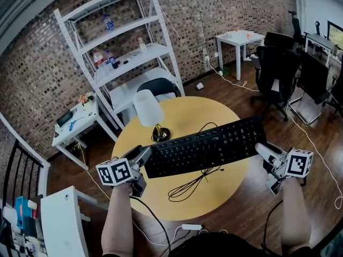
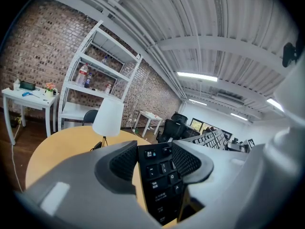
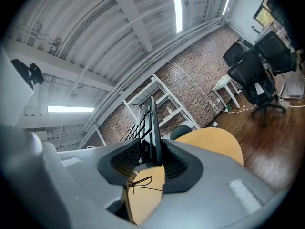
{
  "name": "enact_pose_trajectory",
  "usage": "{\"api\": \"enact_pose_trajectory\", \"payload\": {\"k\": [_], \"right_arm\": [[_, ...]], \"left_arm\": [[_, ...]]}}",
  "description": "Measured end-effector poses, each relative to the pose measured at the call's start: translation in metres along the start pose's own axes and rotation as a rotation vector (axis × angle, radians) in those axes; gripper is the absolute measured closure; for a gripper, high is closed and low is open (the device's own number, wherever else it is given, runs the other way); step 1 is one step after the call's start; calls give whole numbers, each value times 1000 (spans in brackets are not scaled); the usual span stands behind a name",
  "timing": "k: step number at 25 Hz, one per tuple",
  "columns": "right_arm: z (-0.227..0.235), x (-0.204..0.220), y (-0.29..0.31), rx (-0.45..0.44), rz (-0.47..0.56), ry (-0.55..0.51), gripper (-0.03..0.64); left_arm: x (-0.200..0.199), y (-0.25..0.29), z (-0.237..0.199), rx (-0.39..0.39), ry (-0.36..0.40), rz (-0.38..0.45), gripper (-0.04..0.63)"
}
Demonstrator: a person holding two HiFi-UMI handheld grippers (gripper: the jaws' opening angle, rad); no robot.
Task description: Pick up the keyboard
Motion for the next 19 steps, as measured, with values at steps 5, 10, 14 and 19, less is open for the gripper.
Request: {"api": "enact_pose_trajectory", "payload": {"k": [5, 10, 14, 19], "right_arm": [[-2, -4, 2, -4, -15, -49, 488], [-5, -6, 1, 3, -17, -64, 488], [-6, -6, 2, 0, -18, -68, 488], [-6, -3, 0, 3, -6, -35, 488]], "left_arm": [[0, -1, 1, -3, -9, -1, 381], [0, -1, 0, -4, 0, 1, 387], [3, -1, 1, 10, -24, -9, 387], [-1, -2, 3, 10, -11, -2, 387]]}}
Point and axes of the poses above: the fingertips, and each gripper's own axes: y forward along the fingers, z to its right, x out of its underside, the point moved 7 cm from there along -y, backward along the fingers, and after that the axes turned 7 degrees about -x, right-handed, at the moved point
